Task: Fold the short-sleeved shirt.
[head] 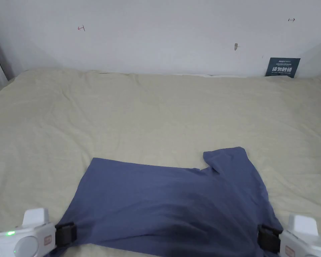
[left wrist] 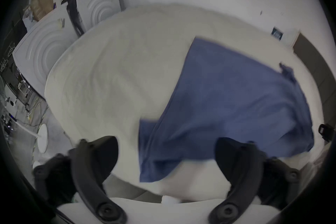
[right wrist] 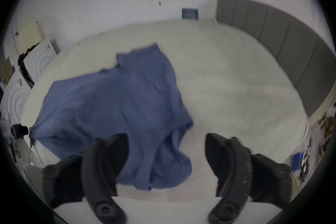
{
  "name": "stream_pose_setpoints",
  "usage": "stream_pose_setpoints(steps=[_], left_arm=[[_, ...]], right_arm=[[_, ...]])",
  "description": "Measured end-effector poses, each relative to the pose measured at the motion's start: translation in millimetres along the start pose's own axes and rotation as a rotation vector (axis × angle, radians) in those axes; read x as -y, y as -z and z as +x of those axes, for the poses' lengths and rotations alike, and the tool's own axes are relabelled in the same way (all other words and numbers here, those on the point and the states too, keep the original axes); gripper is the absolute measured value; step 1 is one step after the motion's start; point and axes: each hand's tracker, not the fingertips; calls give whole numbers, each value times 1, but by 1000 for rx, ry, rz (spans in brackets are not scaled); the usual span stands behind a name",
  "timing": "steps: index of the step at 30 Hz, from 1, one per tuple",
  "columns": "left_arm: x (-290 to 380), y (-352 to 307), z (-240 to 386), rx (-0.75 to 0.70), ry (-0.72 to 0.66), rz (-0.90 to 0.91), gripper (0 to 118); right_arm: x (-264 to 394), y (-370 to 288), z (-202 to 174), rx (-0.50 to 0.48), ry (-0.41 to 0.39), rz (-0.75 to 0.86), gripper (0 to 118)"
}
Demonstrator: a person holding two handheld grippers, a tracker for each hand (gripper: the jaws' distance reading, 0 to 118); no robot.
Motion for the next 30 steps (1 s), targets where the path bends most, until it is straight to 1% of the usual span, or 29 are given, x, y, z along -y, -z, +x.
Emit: stream_pose_setpoints(steps=[2,7,11,12,13,14,15,16,17,18,21,26,30], left_arm=[[-23,-23,15,36,9,128,113],[-71,-84,57,100,43,429,113],[-87,-114,83,86,59,625,112],[-88,-120,88,87,62,676,110],[-87,-126,93,83,66,723,102],[-86,-130,96,82,77,757,88],[-84,-132,99,79,95,786,69],[-82,-135,103,67,105,809,34],[-80,-137,105,62,112,823,10],[-77,-137,107,69,108,820,1],[-78,-137,106,152,116,790,0],[-85,-125,107,142,129,748,0],[-107,-98,105,177,123,618,0]], right_arm=[[-25,-24,-13,2,-45,112,96],[-72,-74,-40,18,-118,377,97],[-90,-103,-56,29,-129,512,97],[-91,-109,-60,36,-125,543,96],[-92,-113,-61,42,-124,571,91],[-93,-118,-63,41,-126,590,81],[-92,-122,-64,42,-126,605,63],[-91,-126,-66,47,-128,627,30],[-90,-127,-66,50,-134,637,9],[-90,-128,-68,60,-142,645,3],[-87,-129,-66,47,-148,673,1],[-90,-123,-64,44,-133,674,1],[-96,-111,-62,46,-127,661,1]])
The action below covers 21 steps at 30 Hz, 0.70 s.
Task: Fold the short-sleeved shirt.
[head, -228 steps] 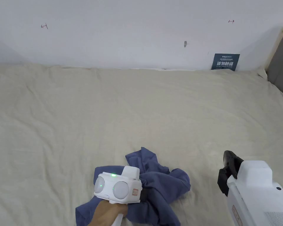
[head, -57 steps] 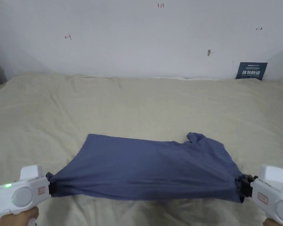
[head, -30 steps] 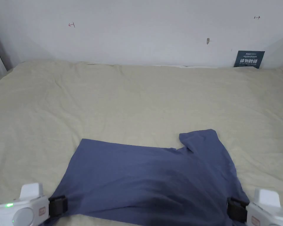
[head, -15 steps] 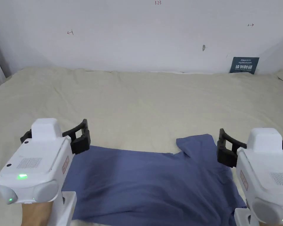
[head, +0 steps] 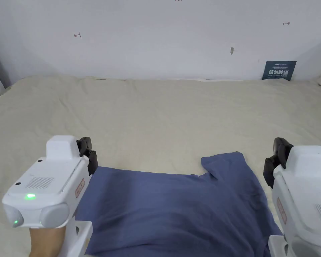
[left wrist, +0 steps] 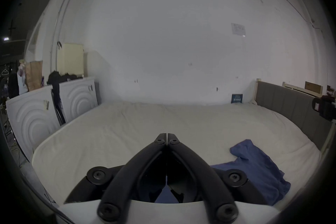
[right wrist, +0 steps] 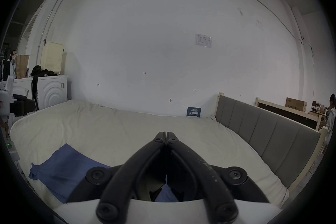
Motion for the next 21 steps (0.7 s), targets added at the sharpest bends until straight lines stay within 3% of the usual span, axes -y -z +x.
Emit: stream_pose_setpoints(steps=[4,13,14,15,16,17,18,19,21], left_arm=[[1,47,-14,18,9,-95,0],[36,200,-63,18,-22,-493,2],[43,216,-69,-5,-41,-512,8],[50,231,-75,0,-59,-537,21],[56,244,-79,1,-70,-569,55],[63,256,-84,-15,-70,-610,81],[71,268,-87,-17,-58,-663,98],[77,277,-88,-30,-53,-707,105],[92,293,-90,-32,-27,-772,103]], right_arm=[[4,18,1,2,-3,-18,1],[21,79,2,23,-17,-100,1],[24,88,2,29,-19,-112,1],[26,94,1,33,-20,-121,1],[29,100,0,36,-21,-130,1],[32,108,0,39,-23,-143,1],[35,115,-1,40,-24,-154,1],[38,119,-1,40,-26,-166,1],[44,130,-2,43,-32,-185,1]])
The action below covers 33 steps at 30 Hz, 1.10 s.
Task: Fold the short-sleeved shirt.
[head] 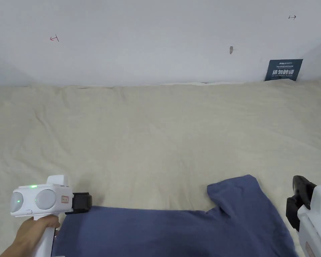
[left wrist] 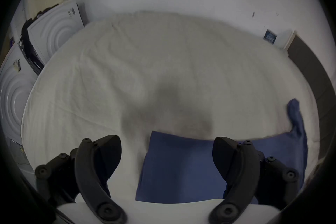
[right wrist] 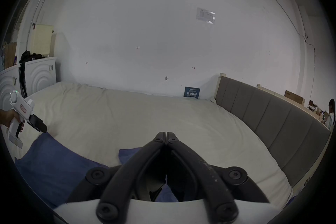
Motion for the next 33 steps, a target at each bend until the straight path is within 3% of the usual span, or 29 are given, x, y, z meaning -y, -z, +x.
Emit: stream_pose_setpoints(steps=[4,5,7,9,12,13,15,17,19,20,21,22,27,29,30,33], left_arm=[[3,27,0,-16,21,-37,103],[4,33,1,-20,20,-56,99],[7,35,2,33,6,-57,81],[7,29,6,2,18,-23,73],[10,24,13,-1,61,5,30],[11,22,14,3,79,16,3],[12,16,17,-13,89,35,3],[14,-4,23,-8,84,84,3],[15,-20,21,-1,67,114,3],[15,-33,22,17,53,143,3],[16,-43,21,55,29,165,3],[16,-51,21,70,16,175,3],[18,-83,26,97,25,225,3],[16,-86,25,99,28,228,3],[17,-88,26,101,27,229,3],[19,-87,22,100,18,228,3]], right_arm=[[8,13,0,9,3,-34,1],[10,16,0,9,4,-43,1],[12,18,1,8,5,-60,1],[14,22,5,2,12,-81,1],[16,33,11,-11,44,-133,2],[17,39,14,-18,68,-158,2],[19,55,21,-32,119,-217,5],[22,72,26,-50,151,-308,36],[34,99,32,-72,181,-386,82],[40,113,34,-80,171,-443,98],[48,125,34,-71,187,-494,107],[55,134,35,-54,191,-517,110],[97,187,28,-51,91,-733,106],[107,194,22,-61,85,-771,82],[117,205,23,-71,82,-767,76],[118,199,20,-82,69,-725,72]])
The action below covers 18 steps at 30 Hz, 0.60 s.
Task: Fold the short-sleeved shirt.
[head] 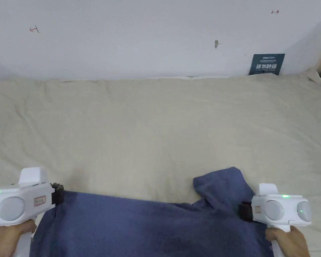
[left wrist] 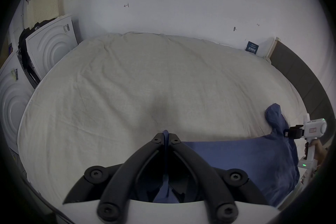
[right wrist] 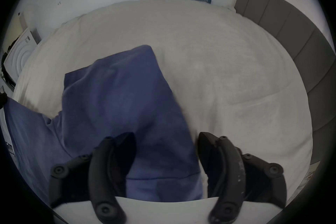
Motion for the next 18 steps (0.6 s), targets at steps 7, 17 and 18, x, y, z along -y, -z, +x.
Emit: stream_pose_setpoints(steps=[7,17,18], left_arm=[[8,-20,-7,-13,-56,14,3],[-46,-113,-18,-7,-131,246,3],[-60,-126,-18,-12,-124,281,3]], right_arm=[[6,-44,-3,-5,-42,109,2],[-48,-232,-4,-60,-57,536,2],[-57,-251,-5,-65,-58,584,2]])
